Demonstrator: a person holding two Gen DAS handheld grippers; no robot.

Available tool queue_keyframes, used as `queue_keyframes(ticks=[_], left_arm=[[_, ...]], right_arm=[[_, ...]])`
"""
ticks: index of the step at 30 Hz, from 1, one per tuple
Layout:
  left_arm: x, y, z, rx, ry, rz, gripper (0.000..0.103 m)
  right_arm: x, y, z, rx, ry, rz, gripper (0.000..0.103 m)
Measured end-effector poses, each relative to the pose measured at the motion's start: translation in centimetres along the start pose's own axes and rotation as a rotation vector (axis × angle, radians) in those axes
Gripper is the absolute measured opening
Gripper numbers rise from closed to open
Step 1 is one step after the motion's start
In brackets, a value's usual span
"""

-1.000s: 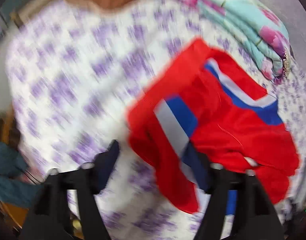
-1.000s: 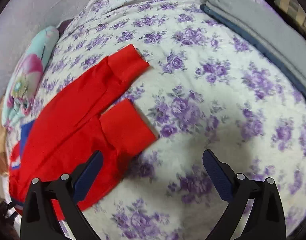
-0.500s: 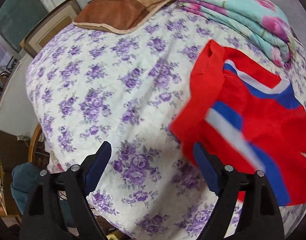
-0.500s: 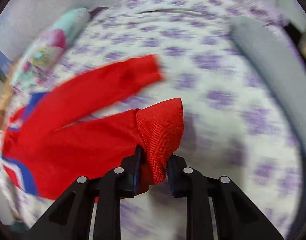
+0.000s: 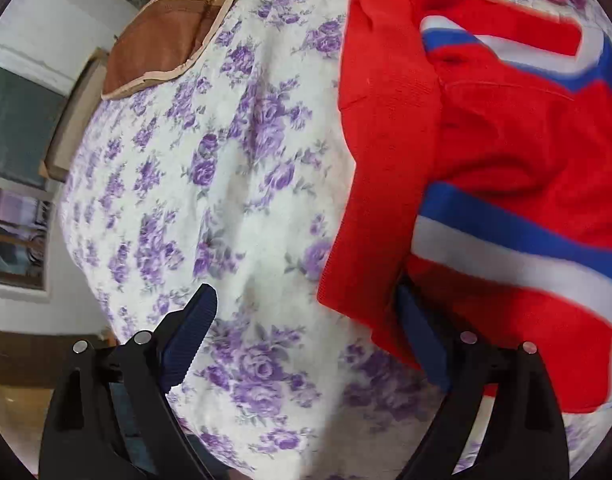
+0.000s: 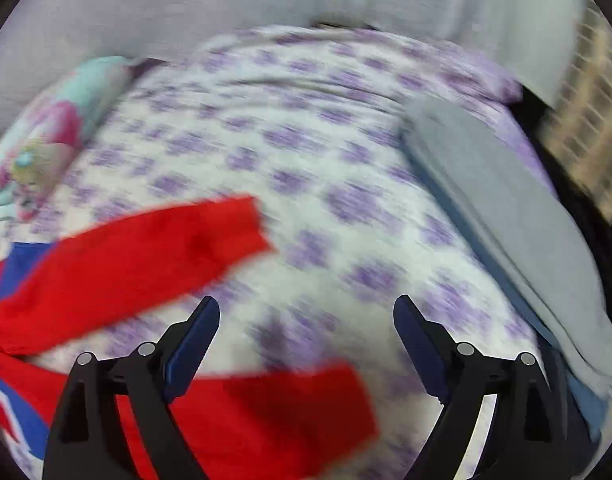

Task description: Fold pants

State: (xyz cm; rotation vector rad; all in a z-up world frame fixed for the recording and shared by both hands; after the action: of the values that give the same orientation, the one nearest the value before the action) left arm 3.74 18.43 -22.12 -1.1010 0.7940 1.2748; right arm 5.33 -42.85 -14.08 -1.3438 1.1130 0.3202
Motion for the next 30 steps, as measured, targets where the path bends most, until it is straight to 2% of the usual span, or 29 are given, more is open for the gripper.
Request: queue_keyframes(ticks=[3, 5, 6, 7, 8, 9, 10, 11, 12, 13, 14, 16, 18, 19, 22, 23, 24, 26, 27, 28, 29, 30], left_arm=[[-0.9, 0.5, 0.4, 0.016, 0.009, -0.009, 0.088], [-1.9, 0.6, 1.0, -0.019, 0.074, -0.016, 0.088], [-3.1, 0.3, 1.5, -0.052, 0.125, -0.043, 0.088], [-3.7, -0.2, 2.0, -0.067, 0.142, -0.062, 0.088], [-4.9, -0.9, 2.6, -0.095, 0.165, -0.101, 0.088], [-5.9, -1.5, 3.2, -0.122, 0.184, -0.133, 0.088], [-6.4, -2.0, 3.4, -0.142, 0.202, -0.153, 0.089], [-7.0, -3.0, 3.8, -0.172, 0.234, -0.18, 0.091], [-7.4, -3.9, 4.1, -0.193, 0.255, -0.198, 0.091], [-7.7, -5.4, 4.1, -0.214, 0.267, -0.225, 0.091], [-7.6, -6.6, 4.3, -0.219, 0.265, -0.241, 0.091], [-7.3, -9.4, 4.2, -0.208, 0.265, -0.279, 0.091], [-6.5, -12.7, 2.9, -0.148, 0.276, -0.29, 0.091], [-6.1, -14.1, 1.8, -0.097, 0.293, -0.293, 0.091], [-4.9, -17.0, -0.9, 0.028, 0.324, -0.289, 0.091], [-4.2, -17.9, -1.8, 0.078, 0.317, -0.272, 0.091], [-3.8, -18.6, -2.4, 0.105, 0.314, -0.258, 0.091], [-3.6, -19.8, -3.7, 0.163, 0.362, -0.253, 0.091], [-3.6, -20.4, -4.2, 0.185, 0.382, -0.262, 0.091], [-3.6, -20.7, -4.6, 0.201, 0.398, -0.264, 0.091], [-3.2, -21.2, -5.2, 0.227, 0.418, -0.259, 0.091], [-2.8, -21.5, -5.8, 0.255, 0.429, -0.254, 0.091]], right_arm=[[2.3, -2.3, 2.2, -0.042, -0.041, -0.014, 0.091], [5.4, -3.6, 3.3, -0.043, -0.061, 0.035, 0.09], [6.9, -4.1, 3.6, -0.048, -0.051, 0.059, 0.089], [8.5, -4.4, 3.9, -0.044, -0.049, 0.087, 0.088], [9.4, -4.2, 4.2, -0.03, -0.064, 0.111, 0.079], [10.5, -4.1, 5.0, -0.011, -0.12, 0.142, 0.07], [11.1, -3.9, 5.8, -0.007, -0.172, 0.166, 0.054], [11.4, -3.5, 6.8, -0.032, -0.192, 0.194, 0.047], [11.3, -3.7, 7.2, -0.066, -0.191, 0.183, 0.037], [10.8, -4.0, 7.7, -0.102, -0.206, 0.154, 0.017], [10.3, -4.7, 7.2, -0.12, -0.19, 0.121, 0.015], [9.4, -6.3, 4.9, -0.094, -0.13, 0.069, 0.015], [9.5, -7.7, 1.9, -0.081, -0.06, 0.029, 0.016], [10.1, -7.6, 1.0, -0.092, -0.027, 0.043, 0.023], [12.3, -7.0, -0.3, -0.129, 0.106, 0.109, 0.084], [12.3, -6.9, -0.1, -0.186, 0.114, 0.113, 0.084], [11.6, -7.3, -0.2, -0.225, 0.147, 0.08, 0.084], [9.8, -9.0, -0.7, -0.247, 0.245, -0.008, 0.084], [9.1, -9.6, -0.1, -0.243, 0.221, -0.036, 0.084], [8.6, -9.8, 1.2, -0.245, 0.151, -0.047, 0.084], [8.0, -9.6, 3.9, -0.28, 0.024, -0.039, 0.084], [7.6, -9.4, 6.4, -0.337, -0.049, -0.035, 0.084]])
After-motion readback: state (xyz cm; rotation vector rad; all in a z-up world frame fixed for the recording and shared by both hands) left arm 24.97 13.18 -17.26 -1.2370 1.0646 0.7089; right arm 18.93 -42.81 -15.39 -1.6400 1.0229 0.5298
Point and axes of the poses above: each gripper's, at about its wrist camera, not at the fingertips, and x roughly the way its jaws point, z to its left, y to its underside, the point moved 9 cm from there along x, roughly the way its jaws point, and after that the axes turned 7 degrees about y, right-handed, at the moved point
